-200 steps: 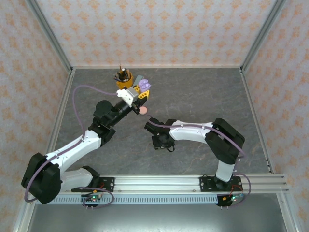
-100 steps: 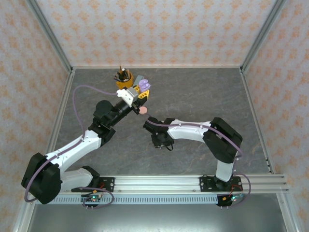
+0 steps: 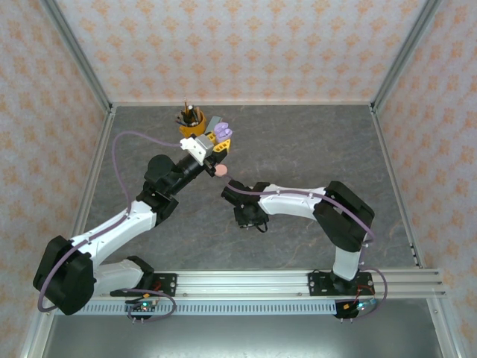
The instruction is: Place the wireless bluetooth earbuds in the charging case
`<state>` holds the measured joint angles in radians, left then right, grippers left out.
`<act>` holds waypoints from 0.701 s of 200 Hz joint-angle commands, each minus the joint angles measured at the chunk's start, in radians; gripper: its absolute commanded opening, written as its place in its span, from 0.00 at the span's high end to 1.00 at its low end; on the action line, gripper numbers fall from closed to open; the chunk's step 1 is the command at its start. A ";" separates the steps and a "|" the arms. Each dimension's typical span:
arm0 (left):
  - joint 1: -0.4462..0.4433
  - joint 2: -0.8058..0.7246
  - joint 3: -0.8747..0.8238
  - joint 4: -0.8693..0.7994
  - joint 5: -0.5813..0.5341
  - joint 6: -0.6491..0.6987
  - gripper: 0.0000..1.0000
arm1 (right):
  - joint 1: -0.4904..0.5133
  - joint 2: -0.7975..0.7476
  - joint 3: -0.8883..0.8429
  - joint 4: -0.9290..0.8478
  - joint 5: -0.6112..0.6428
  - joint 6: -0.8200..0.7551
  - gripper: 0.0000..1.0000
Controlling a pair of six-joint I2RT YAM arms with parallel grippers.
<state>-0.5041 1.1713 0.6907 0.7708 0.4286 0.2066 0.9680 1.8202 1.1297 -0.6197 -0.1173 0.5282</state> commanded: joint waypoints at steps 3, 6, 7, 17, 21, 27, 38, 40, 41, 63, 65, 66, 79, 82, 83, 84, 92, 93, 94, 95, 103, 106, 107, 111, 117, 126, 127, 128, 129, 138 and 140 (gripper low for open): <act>-0.005 -0.015 -0.011 0.031 -0.016 -0.009 1.00 | -0.006 -0.014 -0.028 -0.003 0.012 0.029 0.67; -0.006 -0.015 -0.011 0.031 -0.016 -0.009 1.00 | -0.005 -0.016 -0.028 -0.005 0.011 0.032 0.67; -0.006 -0.015 -0.011 0.031 -0.016 -0.009 1.00 | -0.005 -0.016 -0.028 -0.006 0.011 0.032 0.67; -0.006 -0.017 -0.013 0.032 -0.016 -0.009 1.00 | -0.005 -0.021 -0.028 -0.014 0.014 0.044 0.65; -0.006 -0.016 -0.013 0.033 -0.016 -0.010 1.00 | -0.005 -0.022 -0.028 -0.017 0.014 0.048 0.65; -0.006 -0.017 -0.014 0.033 -0.016 -0.010 1.00 | -0.006 -0.024 -0.028 -0.021 0.013 0.054 0.65; -0.005 -0.016 -0.015 0.034 -0.017 -0.010 1.00 | -0.004 -0.025 -0.030 -0.023 0.014 0.063 0.65; -0.005 -0.018 -0.015 0.034 -0.017 -0.010 1.00 | -0.005 -0.025 -0.031 -0.024 0.014 0.062 0.65; -0.005 -0.017 -0.016 0.034 -0.017 -0.010 1.00 | -0.004 -0.025 -0.031 -0.023 0.013 0.064 0.65; -0.005 -0.018 -0.016 0.033 -0.017 -0.010 1.00 | -0.004 -0.021 -0.034 -0.023 0.007 0.075 0.66; -0.006 -0.019 -0.016 0.033 -0.017 -0.010 1.00 | -0.003 -0.021 -0.034 -0.022 0.008 0.076 0.66; -0.007 -0.018 -0.016 0.033 -0.017 -0.010 1.00 | -0.003 -0.021 -0.034 -0.022 0.007 0.076 0.66; -0.006 -0.021 -0.016 0.033 -0.019 -0.010 1.00 | -0.002 -0.019 -0.034 -0.020 0.003 0.079 0.67; -0.005 -0.021 -0.016 0.033 -0.019 -0.010 1.00 | -0.002 -0.018 -0.034 -0.021 0.001 0.080 0.68; -0.006 -0.021 -0.017 0.033 -0.019 -0.010 1.00 | -0.002 -0.018 -0.033 -0.021 0.001 0.081 0.68; -0.006 -0.021 -0.018 0.033 -0.019 -0.010 1.00 | -0.002 -0.018 -0.033 -0.021 0.000 0.081 0.68; -0.007 -0.022 -0.017 0.033 -0.019 -0.010 1.00 | -0.001 -0.018 -0.033 -0.019 -0.003 0.082 0.69; -0.007 -0.023 -0.017 0.033 -0.019 -0.010 1.00 | 0.000 -0.018 -0.033 -0.020 -0.004 0.082 0.70; -0.006 -0.023 -0.017 0.033 -0.019 -0.010 1.00 | -0.001 -0.018 -0.033 -0.021 -0.004 0.082 0.70; -0.006 -0.022 -0.017 0.033 -0.019 -0.010 1.00 | -0.001 -0.018 -0.032 -0.020 -0.005 0.083 0.70; -0.006 -0.023 -0.017 0.033 -0.019 -0.010 1.00 | 0.002 -0.019 -0.030 -0.022 -0.005 0.082 0.72; -0.005 -0.022 -0.018 0.033 -0.019 -0.010 1.00 | 0.003 -0.019 -0.030 -0.023 -0.006 0.083 0.73; -0.005 -0.022 -0.017 0.032 -0.019 -0.010 1.00 | 0.004 -0.019 -0.030 -0.023 -0.006 0.083 0.73; -0.007 -0.023 -0.018 0.033 -0.019 -0.010 1.00 | 0.006 -0.019 -0.028 -0.024 -0.006 0.084 0.73; -0.006 -0.024 -0.017 0.034 -0.019 -0.010 1.00 | 0.007 -0.021 -0.028 -0.025 -0.007 0.084 0.74; -0.006 -0.024 -0.018 0.033 -0.020 -0.010 1.00 | 0.012 -0.021 -0.028 -0.025 -0.007 0.085 0.76; -0.006 -0.024 -0.018 0.033 -0.021 -0.010 1.00 | 0.012 -0.021 -0.028 -0.025 -0.008 0.085 0.76; -0.006 -0.025 -0.018 0.034 -0.021 -0.010 1.00 | 0.012 -0.021 -0.027 -0.025 -0.008 0.085 0.77; -0.006 -0.024 -0.018 0.033 -0.021 -0.010 1.00 | 0.012 -0.021 -0.027 -0.025 -0.008 0.085 0.77; -0.005 -0.024 -0.018 0.033 -0.019 -0.010 1.00 | 0.015 -0.022 -0.028 -0.024 -0.010 0.087 0.79; -0.006 -0.024 -0.018 0.033 -0.019 -0.010 1.00 | 0.015 -0.023 -0.028 -0.023 -0.009 0.087 0.79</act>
<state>-0.5041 1.1713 0.6815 0.7715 0.4286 0.2066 0.9680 1.8126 1.1221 -0.6186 -0.1154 0.5991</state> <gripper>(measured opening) 0.210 0.226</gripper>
